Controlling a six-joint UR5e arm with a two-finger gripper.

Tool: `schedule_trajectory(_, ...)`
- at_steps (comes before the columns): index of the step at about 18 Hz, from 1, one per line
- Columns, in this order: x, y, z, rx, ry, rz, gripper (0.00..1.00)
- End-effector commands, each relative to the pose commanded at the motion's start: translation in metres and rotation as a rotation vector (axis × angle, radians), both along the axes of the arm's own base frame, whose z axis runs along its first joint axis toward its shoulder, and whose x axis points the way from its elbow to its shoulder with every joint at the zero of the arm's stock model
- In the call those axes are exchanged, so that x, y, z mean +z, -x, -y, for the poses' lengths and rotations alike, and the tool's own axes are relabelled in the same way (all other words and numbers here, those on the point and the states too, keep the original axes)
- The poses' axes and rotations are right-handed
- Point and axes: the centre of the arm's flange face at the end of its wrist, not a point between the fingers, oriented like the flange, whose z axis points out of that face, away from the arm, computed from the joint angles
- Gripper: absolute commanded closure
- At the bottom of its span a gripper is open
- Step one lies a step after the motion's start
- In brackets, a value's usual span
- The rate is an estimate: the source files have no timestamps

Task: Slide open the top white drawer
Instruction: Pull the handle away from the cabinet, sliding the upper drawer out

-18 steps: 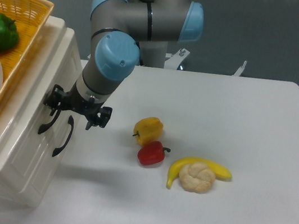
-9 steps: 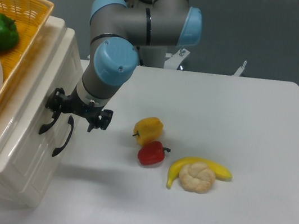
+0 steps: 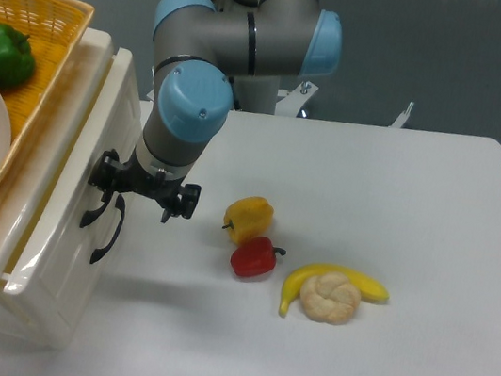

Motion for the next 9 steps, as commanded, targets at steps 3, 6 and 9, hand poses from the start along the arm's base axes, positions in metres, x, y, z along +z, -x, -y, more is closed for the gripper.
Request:
schedule_trajectory(3, 0.002, 0.009, 0.004, 0.002, -0.007, -0.006, 0.00)
schedule_trajectory(6, 0.003, 0.016, 0.007, 0.016, -0.008, -0.005, 0.00)
schedule_trajectory(9, 0.004, 0.026, 0.012, 0.020, -0.013, -0.011, 0.00)
